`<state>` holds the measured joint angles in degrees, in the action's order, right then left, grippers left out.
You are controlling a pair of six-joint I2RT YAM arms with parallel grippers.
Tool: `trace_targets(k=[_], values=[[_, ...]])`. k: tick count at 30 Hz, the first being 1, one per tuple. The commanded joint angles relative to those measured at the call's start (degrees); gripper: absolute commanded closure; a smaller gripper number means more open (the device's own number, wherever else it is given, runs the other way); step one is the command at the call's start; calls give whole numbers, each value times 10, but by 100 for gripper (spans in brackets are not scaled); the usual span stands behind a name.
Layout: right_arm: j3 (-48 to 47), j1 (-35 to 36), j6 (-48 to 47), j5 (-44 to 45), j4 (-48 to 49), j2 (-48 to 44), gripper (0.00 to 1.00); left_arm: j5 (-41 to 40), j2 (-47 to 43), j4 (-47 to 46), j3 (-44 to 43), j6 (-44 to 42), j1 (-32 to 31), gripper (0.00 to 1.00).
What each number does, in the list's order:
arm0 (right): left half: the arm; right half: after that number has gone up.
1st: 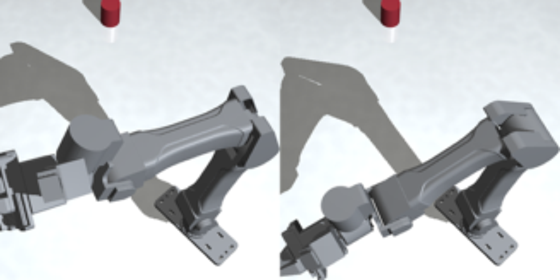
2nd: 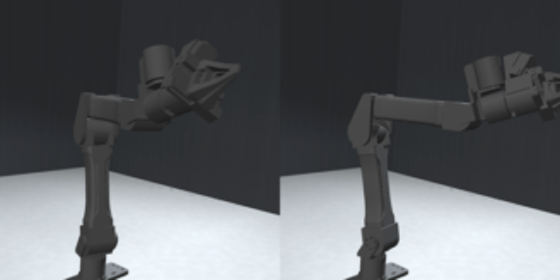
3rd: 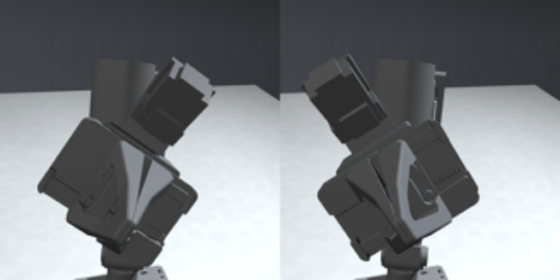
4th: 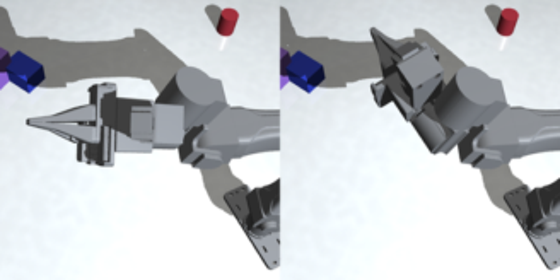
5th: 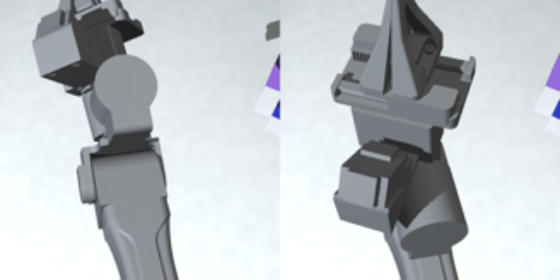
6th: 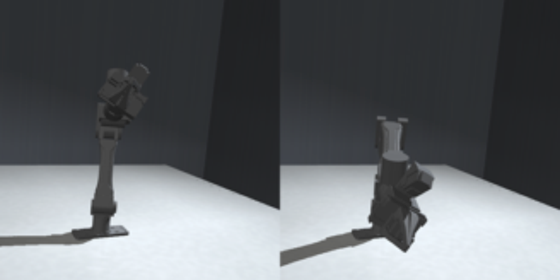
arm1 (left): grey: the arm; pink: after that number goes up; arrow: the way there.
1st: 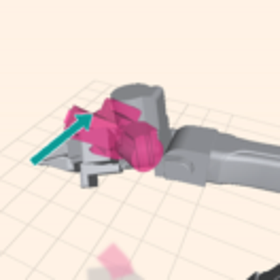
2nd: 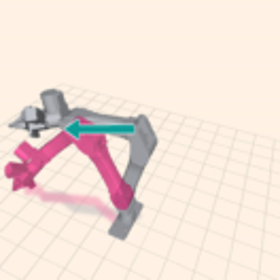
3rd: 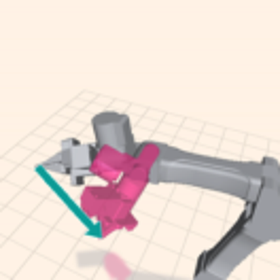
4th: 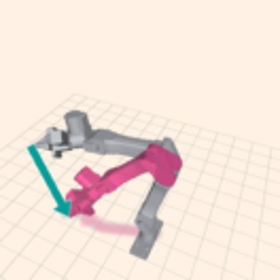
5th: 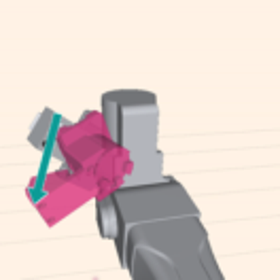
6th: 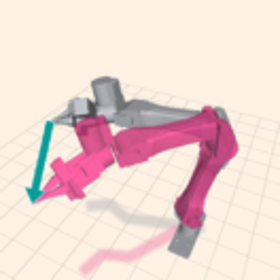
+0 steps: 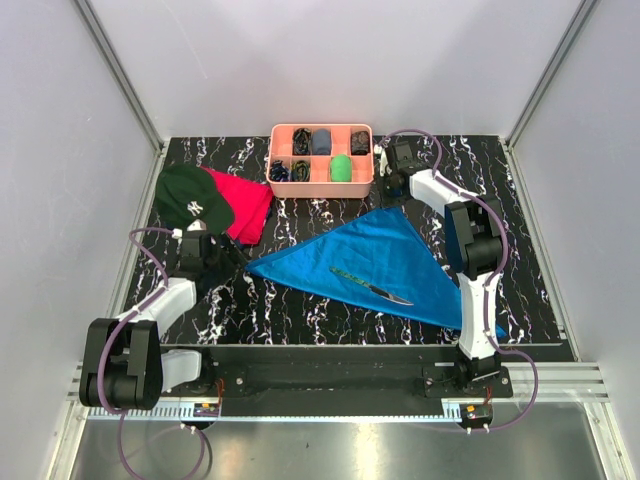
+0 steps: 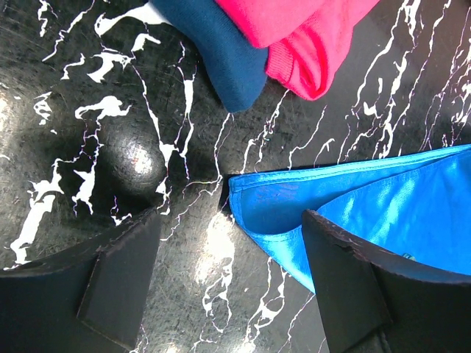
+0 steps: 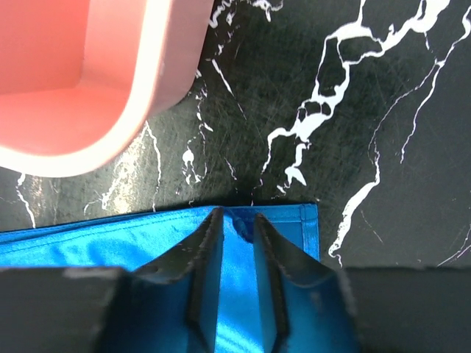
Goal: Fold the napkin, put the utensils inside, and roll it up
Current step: Fold the napkin
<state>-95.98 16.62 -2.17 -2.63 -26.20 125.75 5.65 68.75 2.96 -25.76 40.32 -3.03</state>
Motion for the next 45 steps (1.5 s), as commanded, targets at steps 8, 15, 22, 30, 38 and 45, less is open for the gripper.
trace_targets(k=[8,15,22,30,38,45], values=[[-40,2,-13,22,-15,22,92,9,-7,-18,-20,-10,6,21],[-30,1,-27,53,-13,7,100,10,-8,-15,-23,-11,7,21],[-29,0,-30,65,-10,-7,100,15,-4,-19,-23,-9,7,21],[-14,-3,-34,82,-8,-38,100,14,-1,-21,-20,-9,7,21],[-14,-7,-40,91,-8,-50,100,15,-1,-23,-18,-9,7,21],[-14,-16,-43,98,-8,-40,100,16,-4,-25,-16,-9,8,21]])
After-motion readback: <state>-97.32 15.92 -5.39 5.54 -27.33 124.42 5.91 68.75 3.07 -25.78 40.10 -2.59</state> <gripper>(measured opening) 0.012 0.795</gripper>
